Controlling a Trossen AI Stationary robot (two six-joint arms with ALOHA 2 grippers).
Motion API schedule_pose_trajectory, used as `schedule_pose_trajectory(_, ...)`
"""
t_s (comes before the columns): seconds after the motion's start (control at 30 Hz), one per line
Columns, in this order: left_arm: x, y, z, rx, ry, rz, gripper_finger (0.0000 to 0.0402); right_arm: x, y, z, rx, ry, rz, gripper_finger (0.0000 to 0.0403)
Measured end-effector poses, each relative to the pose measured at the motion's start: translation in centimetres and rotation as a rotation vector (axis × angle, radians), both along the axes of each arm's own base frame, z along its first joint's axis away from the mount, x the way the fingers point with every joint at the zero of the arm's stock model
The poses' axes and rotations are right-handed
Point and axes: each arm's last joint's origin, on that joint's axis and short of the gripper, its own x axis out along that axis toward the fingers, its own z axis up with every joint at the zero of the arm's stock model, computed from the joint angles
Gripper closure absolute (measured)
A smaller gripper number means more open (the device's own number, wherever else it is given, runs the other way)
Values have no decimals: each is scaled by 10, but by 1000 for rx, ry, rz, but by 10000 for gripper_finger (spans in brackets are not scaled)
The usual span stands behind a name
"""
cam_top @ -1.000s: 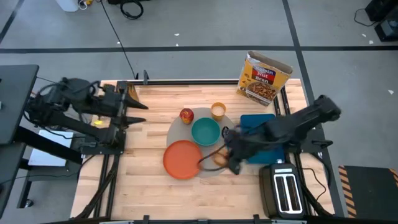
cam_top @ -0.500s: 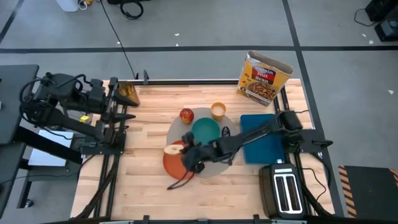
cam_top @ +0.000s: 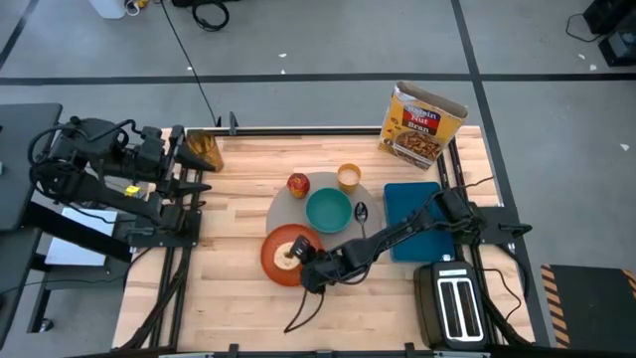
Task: Arrange a breakfast setting
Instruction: Put the bread on the orange plate, then pour the cereal from the cereal box into the green bowl
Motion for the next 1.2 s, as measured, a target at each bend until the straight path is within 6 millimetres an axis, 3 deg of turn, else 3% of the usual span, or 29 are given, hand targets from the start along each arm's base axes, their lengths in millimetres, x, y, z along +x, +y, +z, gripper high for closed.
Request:
schedule_pose_trajectory(0.3, 0, 0, 0, 5, 5, -1, 212, -6, -4, 7, 43, -8, -118, 260)
schedule_pose_trajectory(0.43, 0, 0, -1, 37, 4, -7, 212, -21, -10, 45, 161, -11, -192, 232)
schedule_pose_trajectory(0.53, 0, 0, -1, 65, 2, -12, 212, -39, -24, 81, 327, -49, -368, 221)
schedule_pose_trajectory(0.7, 2, 0, -1, 100, 2, -19, 212, -79, -73, 155, 533, -266, -743, 209)
schedule_pose_trajectory(0.9, 15, -3, -2, 148, -3, -43, 212, -138, -154, 224, 603, -556, -1039, 172)
schedule_pose_trajectory(1.07, 30, -5, -7, 168, -48, -49, 212, -192, -216, 258, 564, -707, -1201, 126)
schedule_pose_trajectory(1.2, 46, -8, -18, 161, -99, -44, 212, -230, -247, 272, 475, -720, -1244, 113)
